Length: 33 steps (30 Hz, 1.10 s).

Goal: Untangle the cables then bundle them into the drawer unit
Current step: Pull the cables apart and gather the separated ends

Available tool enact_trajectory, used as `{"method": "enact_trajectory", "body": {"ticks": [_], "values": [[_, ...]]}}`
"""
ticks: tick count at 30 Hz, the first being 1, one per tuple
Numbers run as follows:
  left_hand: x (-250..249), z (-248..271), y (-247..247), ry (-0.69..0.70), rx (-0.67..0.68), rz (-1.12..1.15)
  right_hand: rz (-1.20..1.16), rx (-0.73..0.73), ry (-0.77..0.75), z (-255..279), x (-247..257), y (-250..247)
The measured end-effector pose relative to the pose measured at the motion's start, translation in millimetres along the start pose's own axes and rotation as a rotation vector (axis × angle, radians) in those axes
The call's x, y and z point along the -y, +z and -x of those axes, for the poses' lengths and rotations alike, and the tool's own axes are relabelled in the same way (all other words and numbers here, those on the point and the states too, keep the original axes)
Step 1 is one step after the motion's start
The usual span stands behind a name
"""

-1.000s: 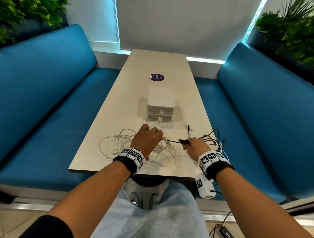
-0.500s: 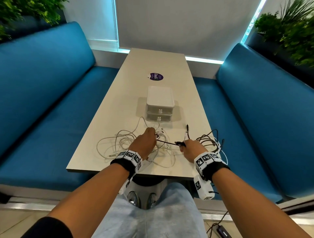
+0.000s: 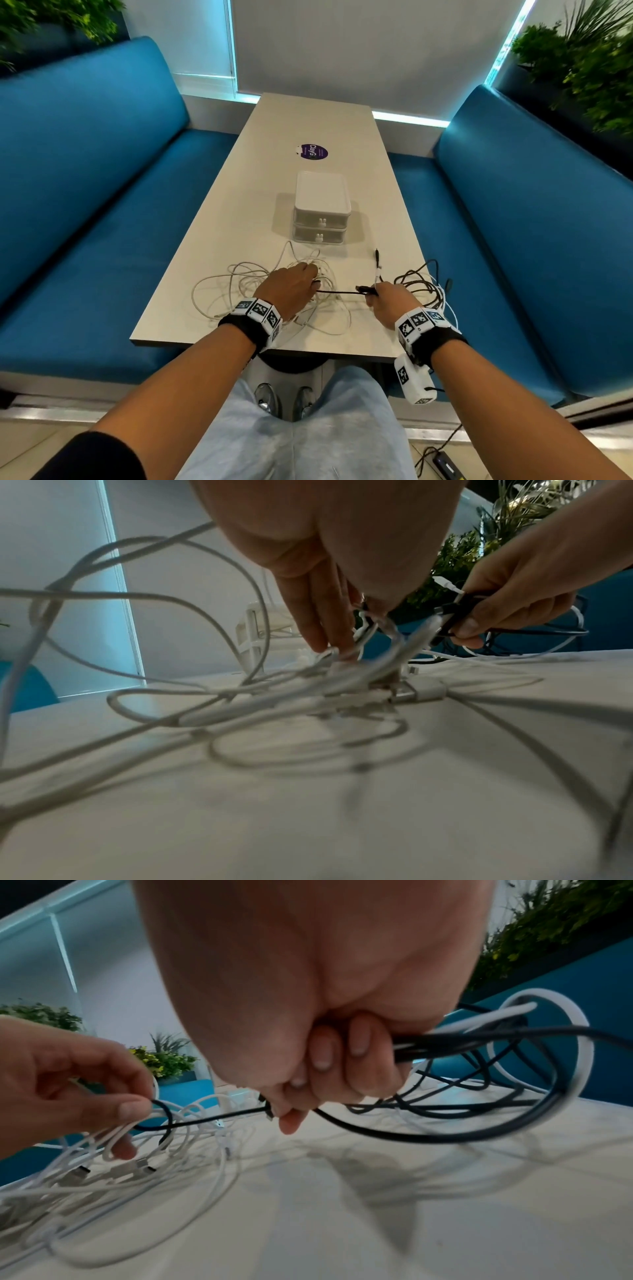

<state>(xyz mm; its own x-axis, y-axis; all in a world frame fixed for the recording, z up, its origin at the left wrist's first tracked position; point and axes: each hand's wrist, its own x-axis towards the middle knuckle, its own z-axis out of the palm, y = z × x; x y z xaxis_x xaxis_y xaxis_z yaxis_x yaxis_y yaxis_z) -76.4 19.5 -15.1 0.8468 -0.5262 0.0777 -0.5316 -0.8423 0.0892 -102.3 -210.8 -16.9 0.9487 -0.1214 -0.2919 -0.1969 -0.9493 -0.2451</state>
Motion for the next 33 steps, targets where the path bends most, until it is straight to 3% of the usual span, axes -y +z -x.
{"method": "enact_trajectory", "body": {"ticks": [9,23,33], "values": [[-7.1,2.8,-2.5,0.008,0.083,-0.106,0.017,-0.011,0.005,0.8,4.3,2.3],[-8.0,-0.8,-3.7,-0.04,0.128,0.108,0.073,-0.032,0.035,2.5,2.0,-2.8],[-11.2,-1.6,-0.8,-0.028,0.163,-0.143,0.091,-0.039,0.037,8.7,-2.0,-6.4]]}}
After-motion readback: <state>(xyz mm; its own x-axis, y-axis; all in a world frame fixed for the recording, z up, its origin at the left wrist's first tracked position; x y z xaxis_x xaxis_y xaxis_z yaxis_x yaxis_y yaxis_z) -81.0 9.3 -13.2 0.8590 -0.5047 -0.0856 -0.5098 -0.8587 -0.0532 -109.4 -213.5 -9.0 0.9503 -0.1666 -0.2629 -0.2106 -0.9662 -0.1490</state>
